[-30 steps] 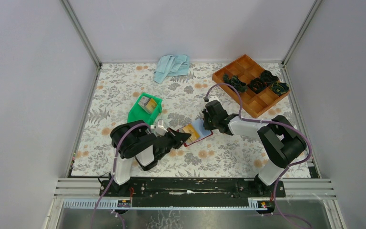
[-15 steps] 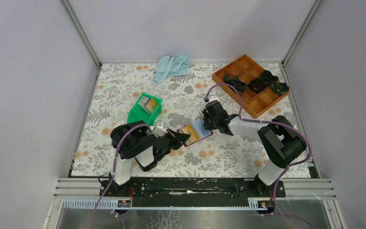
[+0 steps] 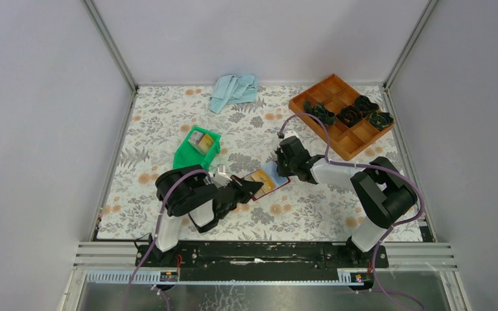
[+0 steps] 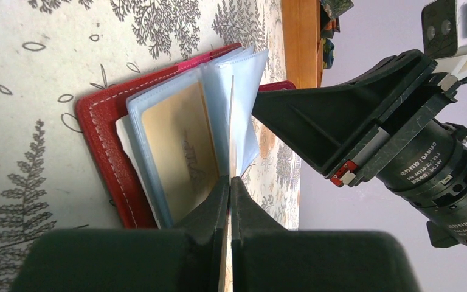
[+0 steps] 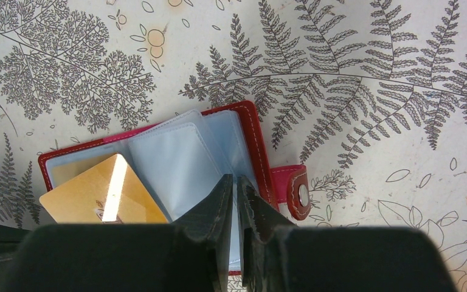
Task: Put the credit cards into the card holder
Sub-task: Insert the credit card into the card holder.
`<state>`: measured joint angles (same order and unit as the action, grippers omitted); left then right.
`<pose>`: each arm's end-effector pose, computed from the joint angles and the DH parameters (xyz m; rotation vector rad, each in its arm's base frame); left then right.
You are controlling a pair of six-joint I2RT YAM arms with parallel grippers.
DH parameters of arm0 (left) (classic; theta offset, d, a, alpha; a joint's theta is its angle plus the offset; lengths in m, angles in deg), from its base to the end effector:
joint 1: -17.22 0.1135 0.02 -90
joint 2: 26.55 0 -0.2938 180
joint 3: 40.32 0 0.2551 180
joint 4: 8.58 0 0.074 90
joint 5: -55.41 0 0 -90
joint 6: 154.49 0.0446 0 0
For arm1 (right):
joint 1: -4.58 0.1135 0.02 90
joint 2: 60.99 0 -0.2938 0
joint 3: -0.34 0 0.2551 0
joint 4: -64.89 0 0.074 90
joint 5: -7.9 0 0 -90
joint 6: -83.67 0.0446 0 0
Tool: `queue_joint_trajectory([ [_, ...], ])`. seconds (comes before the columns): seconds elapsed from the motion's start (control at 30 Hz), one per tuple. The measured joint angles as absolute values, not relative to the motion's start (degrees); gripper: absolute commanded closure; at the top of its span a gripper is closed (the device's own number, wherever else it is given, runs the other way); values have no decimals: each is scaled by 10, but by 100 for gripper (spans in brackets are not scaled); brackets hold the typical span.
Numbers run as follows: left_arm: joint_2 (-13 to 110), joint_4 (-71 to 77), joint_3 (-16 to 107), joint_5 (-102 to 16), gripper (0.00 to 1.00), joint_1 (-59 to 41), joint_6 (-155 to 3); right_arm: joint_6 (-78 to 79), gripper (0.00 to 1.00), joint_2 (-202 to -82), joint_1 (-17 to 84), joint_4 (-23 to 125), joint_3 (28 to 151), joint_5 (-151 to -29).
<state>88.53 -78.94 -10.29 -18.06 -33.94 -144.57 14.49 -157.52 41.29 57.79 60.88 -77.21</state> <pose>0.1852 -0.2097 0.0958 -0.7259 1.9054 -1.3026 0.2799 0.2040 0.1746 -0.2822 2.3378 0.4034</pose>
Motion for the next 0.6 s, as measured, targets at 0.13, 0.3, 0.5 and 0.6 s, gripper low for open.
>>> queue_joint_trajectory([
  [0.13, 887, -789, -104, -165, 100, -347, -1452, 145, 86, -1575, 413, 578, 608, -772],
  [0.3, 885, -781, -108, -143, 100, -360, -1466, 145, 86, -1575, 413, 580, 607, -772],
  [0.5, 859, -728, -106, -117, 100, -377, -1480, 145, 84, -1574, 413, 581, 605, -772],
  [0.6, 851, -703, -99, -113, 100, -380, -1484, 145, 83, -1573, 413, 581, 604, -772],
])
